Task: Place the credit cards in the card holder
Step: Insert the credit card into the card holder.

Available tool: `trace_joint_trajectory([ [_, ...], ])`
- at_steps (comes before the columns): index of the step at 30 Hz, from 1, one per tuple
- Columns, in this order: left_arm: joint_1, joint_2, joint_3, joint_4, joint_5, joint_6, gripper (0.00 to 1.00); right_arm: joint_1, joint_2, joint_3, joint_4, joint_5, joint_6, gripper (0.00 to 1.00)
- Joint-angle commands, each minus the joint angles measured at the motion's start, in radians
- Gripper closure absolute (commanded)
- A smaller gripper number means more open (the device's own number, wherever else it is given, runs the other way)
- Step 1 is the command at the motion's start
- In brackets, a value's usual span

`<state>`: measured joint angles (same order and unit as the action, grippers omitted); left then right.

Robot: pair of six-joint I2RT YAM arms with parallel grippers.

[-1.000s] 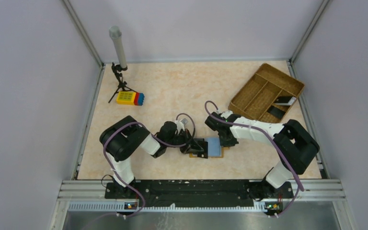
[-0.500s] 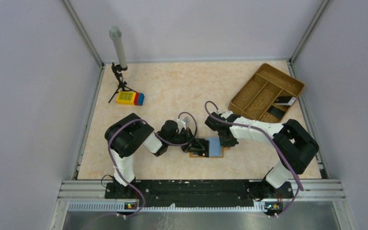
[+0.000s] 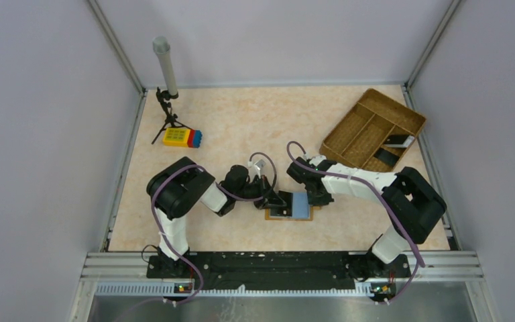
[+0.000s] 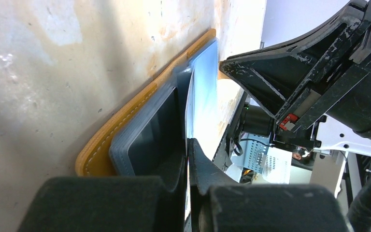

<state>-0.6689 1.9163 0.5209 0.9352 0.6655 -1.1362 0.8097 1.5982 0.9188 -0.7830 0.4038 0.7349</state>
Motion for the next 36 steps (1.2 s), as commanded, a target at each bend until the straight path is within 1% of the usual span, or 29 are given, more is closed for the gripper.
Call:
trace_joint_trajectory([
  [1, 0.007, 0.015, 0.014, -0.02, -0.029, 0.07, 1.0, 0.014, -0.024, 0.019, -0.009, 0.002, 0.014, 1.0],
  [8, 0.007, 0.016, 0.036, -0.037, -0.021, 0.119, 1.0, 0.014, -0.024, 0.017, -0.007, -0.003, 0.015, 1.0],
  [19, 0.012, -0.03, 0.099, -0.275, -0.009, 0.292, 1.0, 0.014, -0.025, 0.015, -0.007, -0.003, 0.015, 1.0],
  [23, 0.023, -0.043, 0.108, -0.319, -0.006, 0.327, 1.0, 0.013, -0.026, 0.016, -0.01, -0.002, 0.012, 1.0],
  [26, 0.024, -0.035, 0.108, -0.311, 0.007, 0.32, 1.0, 0.013, -0.026, 0.018, -0.009, -0.002, 0.014, 1.0],
  [30, 0.018, -0.008, 0.087, -0.215, 0.033, 0.25, 1.0, 0.013, -0.026, 0.016, -0.004, -0.004, 0.016, 1.0],
  [36, -0.017, -0.005, 0.084, -0.211, -0.013, 0.203, 1.0, 0.013, -0.036, 0.008, 0.014, -0.017, 0.02, 1.0],
])
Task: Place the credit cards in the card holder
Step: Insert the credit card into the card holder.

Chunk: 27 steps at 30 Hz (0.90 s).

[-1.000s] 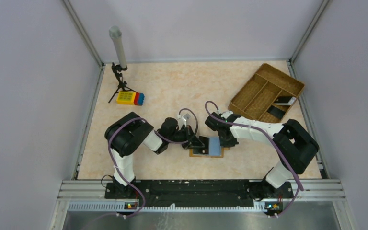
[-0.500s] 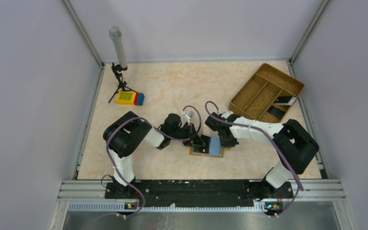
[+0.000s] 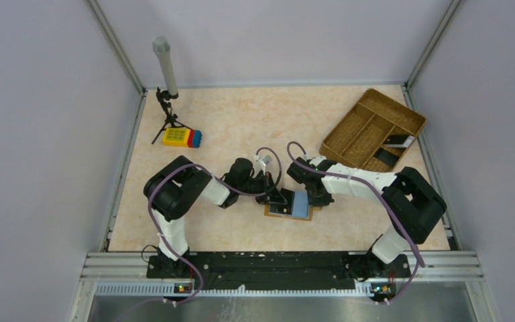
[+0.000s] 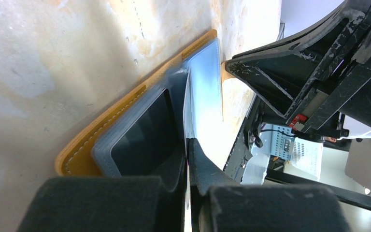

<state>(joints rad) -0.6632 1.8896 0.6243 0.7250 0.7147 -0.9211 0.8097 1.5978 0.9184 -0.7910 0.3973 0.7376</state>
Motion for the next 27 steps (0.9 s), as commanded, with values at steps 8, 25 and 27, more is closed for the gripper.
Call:
trace_joint_trajectory([
  [8, -0.071, 0.003, -0.012, -0.052, -0.145, -0.05, 0.95, 0.013, -0.068, -0.006, 0.046, -0.016, 0.022, 1.0],
  [25, -0.095, -0.189, 0.045, -0.421, -0.348, 0.088, 0.52, 0.013, -0.136, -0.049, 0.066, 0.0, 0.033, 1.0],
  [27, -0.096, -0.214, 0.056, -0.476, -0.378, 0.115, 0.48, 0.013, -0.138, -0.049, 0.062, 0.008, 0.032, 1.0],
])
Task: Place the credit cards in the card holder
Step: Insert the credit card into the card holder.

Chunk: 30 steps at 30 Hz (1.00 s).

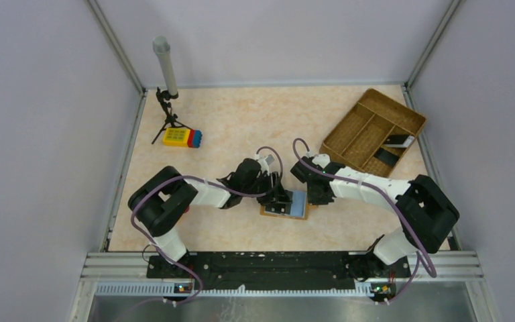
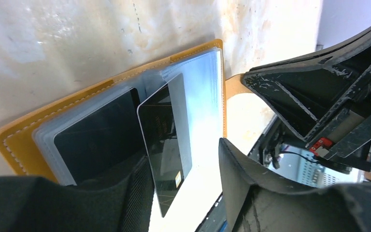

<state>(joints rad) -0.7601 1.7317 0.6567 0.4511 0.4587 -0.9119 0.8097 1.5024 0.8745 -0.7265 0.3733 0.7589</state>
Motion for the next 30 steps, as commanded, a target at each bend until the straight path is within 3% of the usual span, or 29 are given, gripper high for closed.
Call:
trace_joint_trajectory([
  [1, 0.001, -0.068, 0.029, -0.228, -0.133, 0.119, 0.46, 0.014, -0.043, -0.005, -0.004, 0.032, 0.012, 1.0],
  [10, 0.001, -0.162, 0.044, -0.338, -0.176, 0.171, 0.3, 0.014, -0.048, -0.014, 0.004, 0.026, 0.016, 1.0],
  [30, -0.035, -0.047, 0.038, -0.134, -0.043, 0.092, 0.33, 0.013, -0.05, -0.027, 0.014, 0.02, 0.022, 1.0],
])
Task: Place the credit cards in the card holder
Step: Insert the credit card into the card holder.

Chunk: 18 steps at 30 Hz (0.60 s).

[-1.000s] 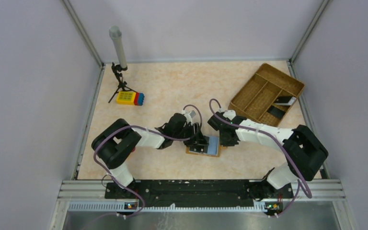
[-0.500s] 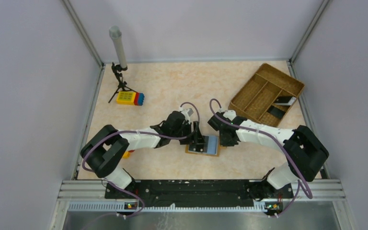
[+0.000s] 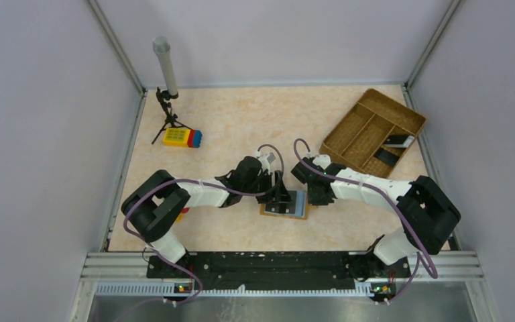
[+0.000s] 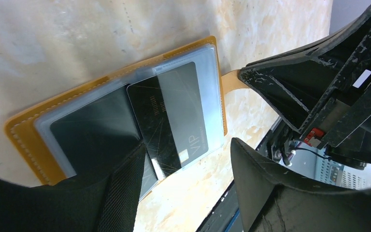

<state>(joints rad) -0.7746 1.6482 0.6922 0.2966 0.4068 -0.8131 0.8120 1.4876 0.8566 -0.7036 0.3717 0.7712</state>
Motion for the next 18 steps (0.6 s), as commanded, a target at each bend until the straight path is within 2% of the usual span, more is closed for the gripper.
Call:
trace_joint_trajectory([
  [1, -0.027, 0.038, 0.007, 0.027, 0.008, -0.01, 0.33, 0.01, -0.034, -0.011, -0.01, 0.021, 0.012, 1.0],
  [11, -0.073, 0.04, 0.063, 0.032, -0.044, -0.014, 0.33, 0.011, -0.031, -0.03, 0.004, 0.02, 0.023, 1.0],
  [18, -0.122, 0.053, 0.15, -0.079, -0.114, 0.017, 0.32, 0.01, -0.027, -0.044, 0.017, 0.015, 0.028, 1.0],
])
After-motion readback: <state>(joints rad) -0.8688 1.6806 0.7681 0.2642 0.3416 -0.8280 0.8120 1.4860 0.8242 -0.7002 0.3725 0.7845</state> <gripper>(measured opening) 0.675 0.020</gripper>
